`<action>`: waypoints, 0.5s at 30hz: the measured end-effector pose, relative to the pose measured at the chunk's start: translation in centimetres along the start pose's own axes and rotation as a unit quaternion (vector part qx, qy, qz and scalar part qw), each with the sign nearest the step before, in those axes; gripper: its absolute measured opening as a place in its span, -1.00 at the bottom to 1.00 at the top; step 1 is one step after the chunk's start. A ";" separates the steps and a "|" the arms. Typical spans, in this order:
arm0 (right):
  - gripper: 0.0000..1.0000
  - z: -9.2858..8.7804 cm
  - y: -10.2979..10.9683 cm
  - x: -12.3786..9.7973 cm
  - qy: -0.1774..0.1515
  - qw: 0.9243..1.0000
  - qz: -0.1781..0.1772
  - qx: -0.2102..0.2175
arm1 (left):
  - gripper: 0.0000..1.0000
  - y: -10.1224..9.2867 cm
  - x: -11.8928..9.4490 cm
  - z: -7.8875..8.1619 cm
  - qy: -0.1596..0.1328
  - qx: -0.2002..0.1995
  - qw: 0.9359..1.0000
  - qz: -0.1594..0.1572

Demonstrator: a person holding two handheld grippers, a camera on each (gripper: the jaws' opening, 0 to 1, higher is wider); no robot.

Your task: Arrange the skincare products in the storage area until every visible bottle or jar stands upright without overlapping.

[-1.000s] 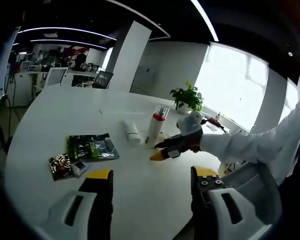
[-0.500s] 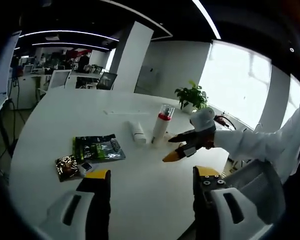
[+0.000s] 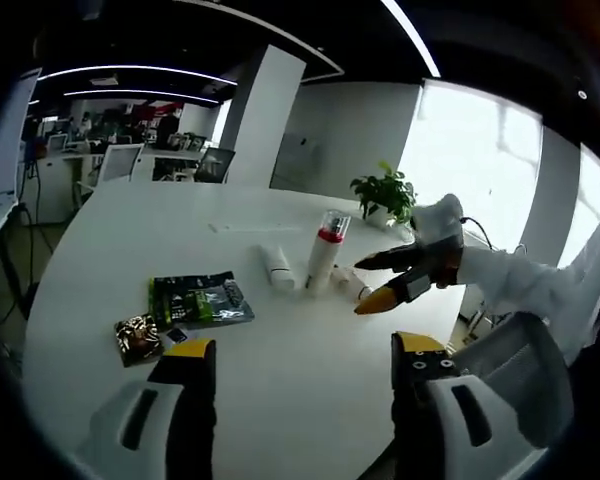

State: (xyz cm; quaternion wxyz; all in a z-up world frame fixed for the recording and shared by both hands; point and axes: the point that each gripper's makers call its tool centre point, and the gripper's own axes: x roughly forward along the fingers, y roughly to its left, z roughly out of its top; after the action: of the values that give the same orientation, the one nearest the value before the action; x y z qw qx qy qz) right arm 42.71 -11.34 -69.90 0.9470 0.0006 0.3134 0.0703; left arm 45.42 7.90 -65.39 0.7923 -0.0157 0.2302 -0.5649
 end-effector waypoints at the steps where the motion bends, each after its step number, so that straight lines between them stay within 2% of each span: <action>1: 0.99 0.2 0.0 -0.3 -0.003 1.000 -0.005 -0.007 | 0.39 0.0 0.0 0.1 -0.002 0.001 1.000 0.001; 8: 0.99 1.0 0.6 -2.6 -0.022 1.000 -0.015 -0.012 | 0.47 -0.1 0.0 0.1 -0.001 0.007 1.000 0.000; 15: 0.99 1.0 0.9 -4.3 -0.030 0.999 -0.028 -0.014 | 0.56 0.2 -0.2 0.4 -0.009 0.020 1.000 0.013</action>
State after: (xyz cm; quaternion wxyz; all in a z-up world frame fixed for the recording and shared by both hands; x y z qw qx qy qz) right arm 39.77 -10.97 -66.55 0.9576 -0.0194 0.2835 0.0480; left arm 45.73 8.04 -65.00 0.8015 -0.0020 0.2116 -0.5593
